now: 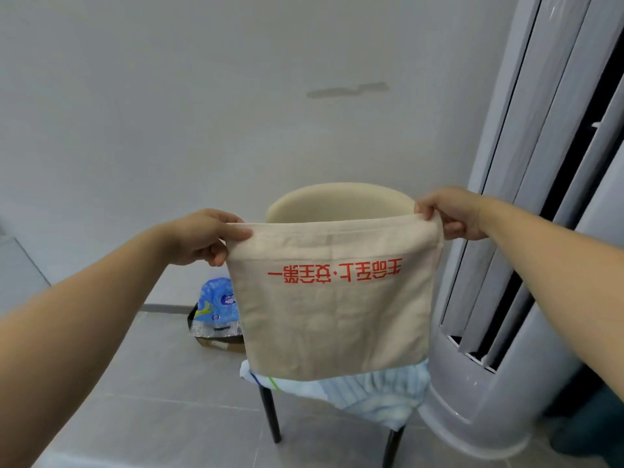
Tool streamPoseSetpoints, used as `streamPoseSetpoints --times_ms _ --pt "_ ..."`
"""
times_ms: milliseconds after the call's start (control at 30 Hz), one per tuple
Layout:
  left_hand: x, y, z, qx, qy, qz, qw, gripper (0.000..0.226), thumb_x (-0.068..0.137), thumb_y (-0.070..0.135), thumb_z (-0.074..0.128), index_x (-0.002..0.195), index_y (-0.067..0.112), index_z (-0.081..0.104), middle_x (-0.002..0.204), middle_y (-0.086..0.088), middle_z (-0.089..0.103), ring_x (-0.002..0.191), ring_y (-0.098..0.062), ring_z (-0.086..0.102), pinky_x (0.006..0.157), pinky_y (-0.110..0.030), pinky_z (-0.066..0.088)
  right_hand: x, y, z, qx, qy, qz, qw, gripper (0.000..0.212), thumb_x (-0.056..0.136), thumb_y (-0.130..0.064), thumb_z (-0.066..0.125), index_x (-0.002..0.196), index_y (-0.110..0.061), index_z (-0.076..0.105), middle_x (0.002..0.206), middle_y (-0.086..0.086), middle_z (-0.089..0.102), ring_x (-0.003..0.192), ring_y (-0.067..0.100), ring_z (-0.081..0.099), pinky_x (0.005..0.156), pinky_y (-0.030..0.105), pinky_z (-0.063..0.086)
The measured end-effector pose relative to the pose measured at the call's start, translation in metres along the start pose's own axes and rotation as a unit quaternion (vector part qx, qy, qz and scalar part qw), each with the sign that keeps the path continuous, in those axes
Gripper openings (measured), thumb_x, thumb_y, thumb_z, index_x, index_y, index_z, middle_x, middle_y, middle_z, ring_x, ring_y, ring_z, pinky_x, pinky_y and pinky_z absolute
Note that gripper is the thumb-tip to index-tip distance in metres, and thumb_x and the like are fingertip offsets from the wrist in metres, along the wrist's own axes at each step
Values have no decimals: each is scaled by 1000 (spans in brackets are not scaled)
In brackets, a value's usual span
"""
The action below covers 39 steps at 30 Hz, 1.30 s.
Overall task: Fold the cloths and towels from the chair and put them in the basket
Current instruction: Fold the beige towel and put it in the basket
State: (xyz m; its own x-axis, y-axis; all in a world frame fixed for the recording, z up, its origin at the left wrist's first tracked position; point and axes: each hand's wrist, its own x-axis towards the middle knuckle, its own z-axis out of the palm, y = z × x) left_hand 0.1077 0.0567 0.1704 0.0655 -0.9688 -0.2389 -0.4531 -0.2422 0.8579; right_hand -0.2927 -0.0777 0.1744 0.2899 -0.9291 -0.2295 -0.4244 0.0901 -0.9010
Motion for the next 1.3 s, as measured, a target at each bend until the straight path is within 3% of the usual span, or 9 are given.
streamPoseSetpoints --times_ms 167,267,333,500,633,733,833,1100,1300 --pt "59 -34 8 22 -16 -66 997 15 95 20 64 99 5 65 72 -9 61 44 -17 52 42 -22 42 50 30 13 -37 47 12 998 15 76 -1 52 89 -8 54 64 8 39 34 14 25 40 16 19" --pt "102 -64 21 50 10 -89 995 15 94 20 67 96 6 65 69 -10 67 52 -16 63 48 -23 50 82 54 29 -107 51 14 993 3 86 -2 56 84 -4 58 72 15 49 38 22 49 38 21 36" --pt "132 -85 35 23 32 -94 995 10 94 13 67 95 3 64 70 -13 71 60 -18 71 52 -23 57 104 75 44 -114 49 25 992 9 91 -3 52 83 -4 57 69 19 57 46 27 64 39 25 47" --pt "189 -132 66 -31 94 -85 991 11 91 -3 65 100 -8 64 86 -27 70 61 -20 73 60 -26 61 158 126 72 -77 89 49 992 12 97 -6 48 92 -5 58 84 19 59 65 36 72 55 37 62" --pt "203 -154 79 -65 135 -87 985 12 88 -6 67 100 -6 69 98 -28 70 84 -32 73 65 -25 61 175 152 82 -74 120 54 988 15 94 -7 53 86 -3 64 92 21 69 71 32 74 73 41 63" --pt "195 -165 83 -78 146 -75 983 13 84 -8 70 85 5 72 101 -28 71 87 -31 71 74 -28 61 167 161 83 -85 150 51 984 20 88 -5 55 72 -10 66 76 16 72 71 31 75 79 48 62" --pt "168 -169 89 -28 167 -45 984 16 78 -4 75 81 12 74 89 -18 73 82 -26 70 86 -40 60 144 168 85 -109 170 38 979 20 82 -9 59 65 -15 67 67 7 73 73 27 75 83 47 60" --pt "73 -180 128 118 197 15 973 16 72 9 80 82 13 67 88 0 73 82 -20 66 77 -33 54 28 188 106 -242 198 -11 950 18 85 -11 53 80 -13 71 82 2 68 81 23 62 76 34 54" --pt "30 -218 165 233 161 38 958 14 72 14 78 82 14 68 87 5 68 83 -17 63 73 -25 42 -22 227 122 -301 145 -22 942 20 81 -4 54 81 -15 71 88 2 66 87 22 58 76 26 42"
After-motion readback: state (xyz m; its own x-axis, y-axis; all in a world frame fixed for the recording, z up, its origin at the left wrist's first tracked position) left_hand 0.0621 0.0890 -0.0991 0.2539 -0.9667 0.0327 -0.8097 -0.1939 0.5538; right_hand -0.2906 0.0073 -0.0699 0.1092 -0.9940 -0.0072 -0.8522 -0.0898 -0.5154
